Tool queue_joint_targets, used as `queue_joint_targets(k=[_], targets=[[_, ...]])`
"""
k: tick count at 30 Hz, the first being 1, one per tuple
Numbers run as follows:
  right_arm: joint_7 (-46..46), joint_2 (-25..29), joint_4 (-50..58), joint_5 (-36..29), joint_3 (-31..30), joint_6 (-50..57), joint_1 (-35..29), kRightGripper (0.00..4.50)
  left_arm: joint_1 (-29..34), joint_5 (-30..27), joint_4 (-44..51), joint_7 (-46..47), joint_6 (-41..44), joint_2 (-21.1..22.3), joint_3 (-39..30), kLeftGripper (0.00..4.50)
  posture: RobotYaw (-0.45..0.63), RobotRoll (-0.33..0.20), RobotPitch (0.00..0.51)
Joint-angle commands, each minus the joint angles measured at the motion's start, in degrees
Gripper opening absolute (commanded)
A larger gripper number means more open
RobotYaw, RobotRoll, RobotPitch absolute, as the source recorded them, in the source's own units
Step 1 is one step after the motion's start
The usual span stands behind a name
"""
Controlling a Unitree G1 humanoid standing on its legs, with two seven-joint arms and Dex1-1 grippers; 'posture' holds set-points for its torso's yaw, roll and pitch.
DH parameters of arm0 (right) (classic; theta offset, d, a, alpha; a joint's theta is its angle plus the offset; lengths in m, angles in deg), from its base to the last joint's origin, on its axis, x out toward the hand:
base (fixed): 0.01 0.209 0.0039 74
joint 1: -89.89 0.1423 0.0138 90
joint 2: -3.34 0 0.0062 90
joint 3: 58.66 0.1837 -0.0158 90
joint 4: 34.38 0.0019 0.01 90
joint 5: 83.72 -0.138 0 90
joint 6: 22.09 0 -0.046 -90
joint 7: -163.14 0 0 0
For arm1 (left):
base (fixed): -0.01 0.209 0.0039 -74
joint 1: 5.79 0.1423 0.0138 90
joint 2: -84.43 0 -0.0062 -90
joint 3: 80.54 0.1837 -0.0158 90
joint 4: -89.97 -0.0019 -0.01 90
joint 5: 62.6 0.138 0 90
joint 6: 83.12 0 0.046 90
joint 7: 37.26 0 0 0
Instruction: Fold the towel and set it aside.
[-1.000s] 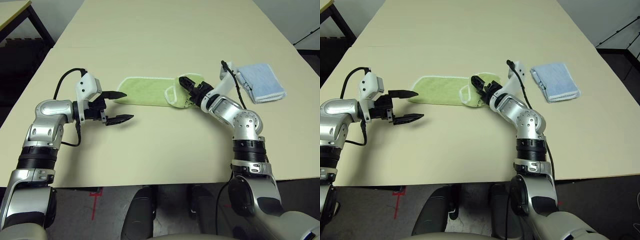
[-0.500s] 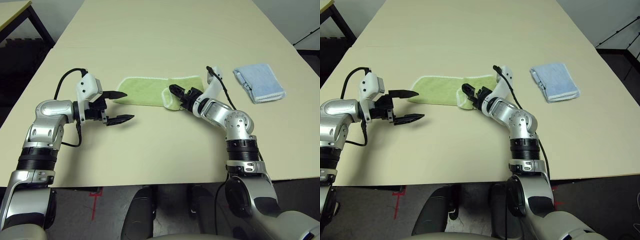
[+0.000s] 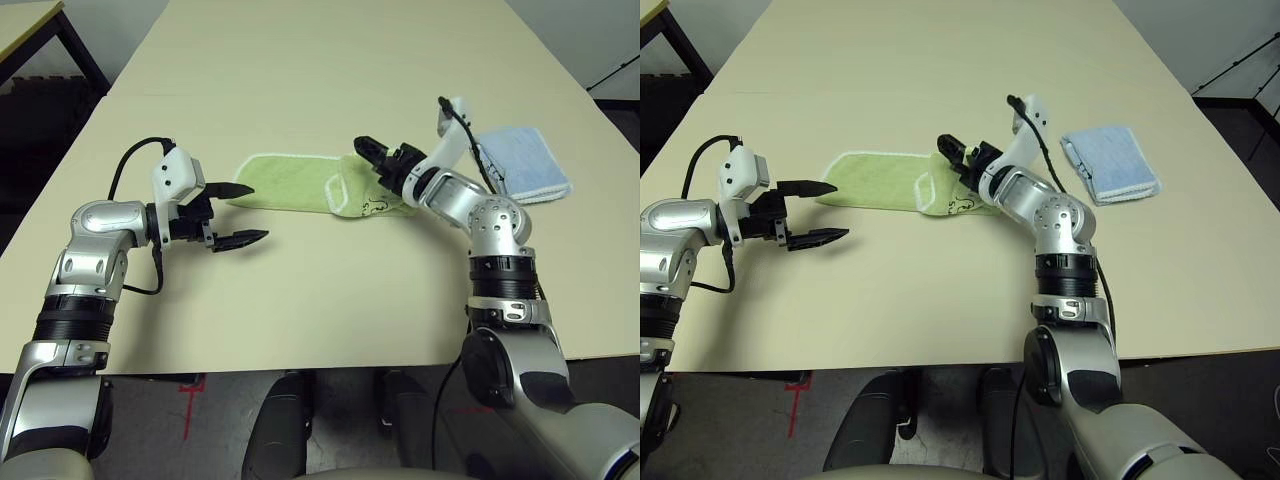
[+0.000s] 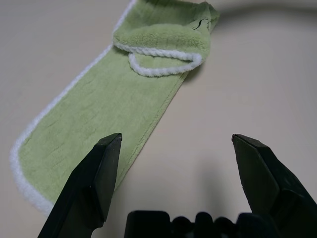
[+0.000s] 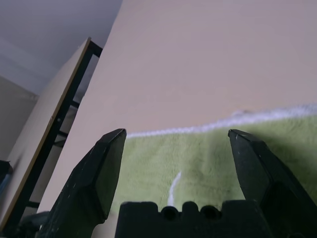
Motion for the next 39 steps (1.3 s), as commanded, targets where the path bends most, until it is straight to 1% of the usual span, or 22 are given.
queue_joint_targets(k=[1,5,11,16,22,25,29,35,37,39], targets=[[-0.64,0.29,-6.78,2.59,0.57,-1.84,-0.05,4.48,-0.63,0.49,-0.37,0.72,-0.22,-0.94,0.61,4.50,0.13,0.000,0.128],[-0.13,0.31,-10.75,4.80,-0.02,-2.63,-0.51,4.48,-0.97,0.32,-0.01,1.65,0.19,-1.18,0.10,4.50,0.14,0.000,0.123],[1.82,0.17,-11.66,6.66,-0.41,-4.21,-1.12,4.48,-1.44,-0.33,0.94,4.26,1.39,-1.93,-0.79,4.50,0.15,0.000,0.126],[3.58,1.51,-8.56,7.68,-1.01,-5.07,0.34,4.48,-2.90,-0.59,1.01,7.38,2.54,-3.04,-1.45,4.50,0.15,0.000,0.125],[4.92,2.73,-2.33,8.95,-2.88,-5.05,0.13,4.48,-6.54,-2.82,2.01,14.10,6.19,-7.39,-3.84,4.50,0.14,0.000,0.124],[5.21,4.39,-1.13,12.60,-6.24,-5.13,-0.61,4.48,-7.43,-3.30,1.80,16.41,7.73,-8.57,-4.64,4.50,0.13,0.000,0.123],[5.11,6.06,-2.63,19.10,-12.29,-5.14,-1.90,4.48,-7.97,-3.91,1.83,18.37,8.95,-9.52,-5.45,4.50,0.13,0.000,0.122],[7.13,5.10,-3.20,22.23,-14.79,-6.32,-2.68,4.48,-8.50,-4.09,2.18,19.60,9.78,-9.71,-5.80,4.50,0.15,0.000,0.121],[7.46,4.75,-2.68,23.15,-15.22,-7.37,-2.87,4.12,-8.26,-4.07,2.48,19.71,9.77,-9.57,-5.87,4.50,0.15,0.000,0.121],[8.27,4.49,-2.43,23.54,-15.51,-8.10,-3.01,3.60,-8.14,-4.01,2.61,19.79,9.76,-9.40,-5.96,4.50,0.15,0.000,0.122]])
